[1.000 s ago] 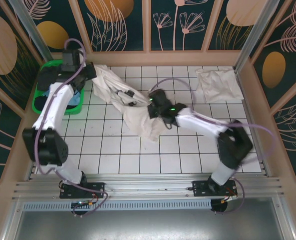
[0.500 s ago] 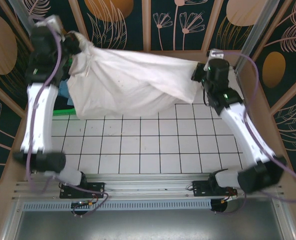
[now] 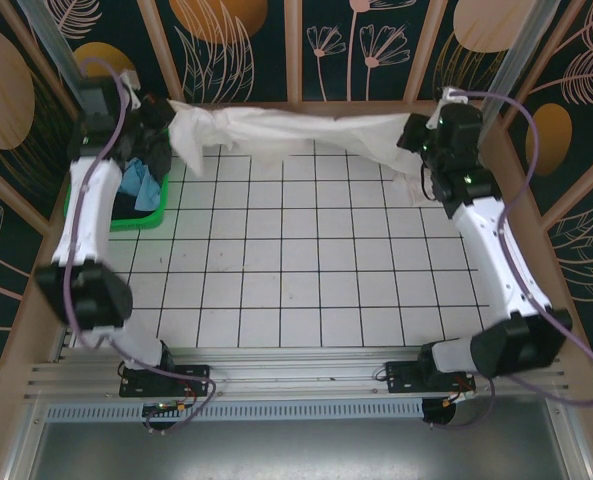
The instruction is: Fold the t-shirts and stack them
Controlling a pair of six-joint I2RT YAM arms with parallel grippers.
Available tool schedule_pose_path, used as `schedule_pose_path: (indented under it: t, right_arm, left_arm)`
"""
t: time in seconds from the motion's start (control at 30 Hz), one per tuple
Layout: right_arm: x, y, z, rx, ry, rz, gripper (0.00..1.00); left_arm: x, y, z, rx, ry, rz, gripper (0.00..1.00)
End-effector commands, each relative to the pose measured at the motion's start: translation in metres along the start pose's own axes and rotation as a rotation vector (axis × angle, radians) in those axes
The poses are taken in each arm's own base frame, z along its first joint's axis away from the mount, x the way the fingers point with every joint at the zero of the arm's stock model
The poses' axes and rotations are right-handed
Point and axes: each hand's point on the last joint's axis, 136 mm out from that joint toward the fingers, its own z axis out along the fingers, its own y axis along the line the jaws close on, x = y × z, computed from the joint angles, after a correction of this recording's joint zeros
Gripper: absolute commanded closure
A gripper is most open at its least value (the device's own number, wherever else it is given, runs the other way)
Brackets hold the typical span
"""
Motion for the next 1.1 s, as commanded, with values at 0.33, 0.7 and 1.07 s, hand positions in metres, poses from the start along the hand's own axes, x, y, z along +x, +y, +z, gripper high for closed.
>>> schedule_pose_path:
  t: [0.33, 0.7, 1.07]
  right_arm:
    - [0.221, -0.092, 0.007, 0.179, 0.442, 0.069, 0.90]
    - [0.201, -0.064, -0.015, 0.204, 0.412, 0.015, 0.60]
    - [0.242, -0.070, 0.116, 0.239, 0.496, -0.020, 0.62]
  left_arm:
    - [0.202, 0.131, -0.034, -0.139, 0.129, -0.168, 0.77]
    - [0.191, 0.117, -0.007, -0.159, 0.171, -0.036, 0.61]
    - [0.209, 0.131, 0.159, -0.208, 0.359, 0.031, 0.63]
